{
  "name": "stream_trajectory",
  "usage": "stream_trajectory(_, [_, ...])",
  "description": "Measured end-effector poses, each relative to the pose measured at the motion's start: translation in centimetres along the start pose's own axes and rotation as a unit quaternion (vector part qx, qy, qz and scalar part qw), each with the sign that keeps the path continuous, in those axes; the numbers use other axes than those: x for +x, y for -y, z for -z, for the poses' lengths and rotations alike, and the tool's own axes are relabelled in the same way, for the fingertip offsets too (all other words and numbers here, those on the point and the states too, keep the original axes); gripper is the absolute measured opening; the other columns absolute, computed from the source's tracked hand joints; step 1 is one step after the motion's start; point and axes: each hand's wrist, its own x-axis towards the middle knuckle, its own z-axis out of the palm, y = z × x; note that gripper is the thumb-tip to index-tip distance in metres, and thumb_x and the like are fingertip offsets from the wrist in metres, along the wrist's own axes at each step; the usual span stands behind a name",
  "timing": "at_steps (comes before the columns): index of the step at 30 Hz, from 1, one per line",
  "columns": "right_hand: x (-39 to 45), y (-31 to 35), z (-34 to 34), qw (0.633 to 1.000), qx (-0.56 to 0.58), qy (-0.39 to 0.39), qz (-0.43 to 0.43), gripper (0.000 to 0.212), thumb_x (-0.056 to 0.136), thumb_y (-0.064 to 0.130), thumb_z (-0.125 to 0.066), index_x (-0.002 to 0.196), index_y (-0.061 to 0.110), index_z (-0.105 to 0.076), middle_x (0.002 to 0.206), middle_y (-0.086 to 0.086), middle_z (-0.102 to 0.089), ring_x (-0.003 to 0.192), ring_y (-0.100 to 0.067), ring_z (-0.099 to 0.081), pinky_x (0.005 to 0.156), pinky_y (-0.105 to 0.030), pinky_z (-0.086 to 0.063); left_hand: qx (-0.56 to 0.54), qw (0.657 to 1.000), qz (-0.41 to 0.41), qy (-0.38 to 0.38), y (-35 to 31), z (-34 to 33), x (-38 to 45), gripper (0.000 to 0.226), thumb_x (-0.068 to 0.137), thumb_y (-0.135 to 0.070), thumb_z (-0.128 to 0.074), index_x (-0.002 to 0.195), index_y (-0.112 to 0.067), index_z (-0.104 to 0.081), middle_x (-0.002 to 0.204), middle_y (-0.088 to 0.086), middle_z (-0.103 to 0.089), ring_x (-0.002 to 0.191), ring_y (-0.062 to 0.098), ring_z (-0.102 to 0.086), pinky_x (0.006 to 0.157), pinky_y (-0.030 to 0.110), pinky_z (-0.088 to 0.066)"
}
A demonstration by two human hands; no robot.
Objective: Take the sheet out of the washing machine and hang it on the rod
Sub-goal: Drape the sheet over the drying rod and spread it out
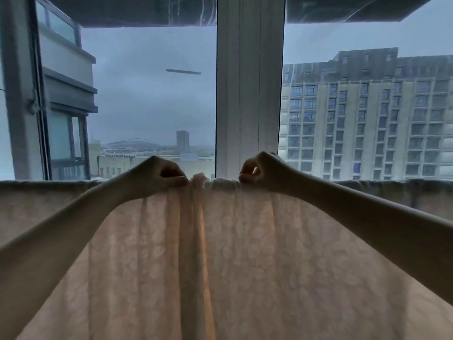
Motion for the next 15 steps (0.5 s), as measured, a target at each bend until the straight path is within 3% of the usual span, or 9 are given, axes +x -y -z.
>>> stream_trajectory(5, [0.5, 0.0, -1.1, 0.999, 0.005, -0.045, 0.004, 0.013, 0.091, 0.015, -0.06, 0.096, 0.005, -0.066, 0.088, -0.005, -0.067, 0.073, -0.009, -0.058, 0.078, -0.021, -0.05, -0.01, 1.0, -0.002, -0.028, 0.9, 1.0, -0.7, 0.003, 0.079, -0.02, -0.076, 0.082, -0.02, -0.076, 0.076, -0.008, -0.073, 0.075, 0.002, -0.067, 0.07, 0.017, -0.05])
stream_trajectory(9, [1.2, 0.4, -0.7, 0.986, 0.061, -0.157, -0.009, 0.011, 0.093, 0.009, -0.056, 0.092, 0.003, -0.065, 0.08, 0.002, -0.061, 0.067, 0.001, -0.053, 0.066, -0.006, -0.046, 0.021, 0.998, 0.001, -0.066, 1.7, 0.9, -0.5, 0.005, 0.084, -0.012, -0.07, 0.082, -0.016, -0.073, 0.079, -0.005, -0.072, 0.073, 0.003, -0.065, 0.066, 0.011, -0.047])
stream_trajectory(13, [0.6, 0.1, -1.5, 0.996, 0.019, -0.085, 0.007, 0.011, 0.091, 0.011, -0.059, 0.09, 0.003, -0.067, 0.083, -0.007, -0.069, 0.072, -0.014, -0.063, 0.071, -0.027, -0.055, 0.058, 0.992, 0.022, -0.114, 3.1, 1.1, -1.2, 0.007, 0.09, -0.01, -0.062, 0.089, -0.016, -0.066, 0.083, -0.006, -0.065, 0.08, 0.001, -0.059, 0.068, 0.01, -0.04])
stream_trajectory(15, [0.9, 0.2, -1.7, 0.998, 0.024, -0.056, 0.024, 0.01, 0.09, 0.014, -0.061, 0.09, 0.007, -0.069, 0.086, -0.006, -0.07, 0.07, -0.008, -0.062, 0.067, -0.018, -0.052, 0.066, 0.991, 0.032, -0.109, 3.7, 1.4, -1.5, 0.007, 0.09, -0.011, -0.062, 0.089, -0.018, -0.065, 0.083, -0.009, -0.063, 0.081, 0.002, -0.059, 0.069, 0.012, -0.041])
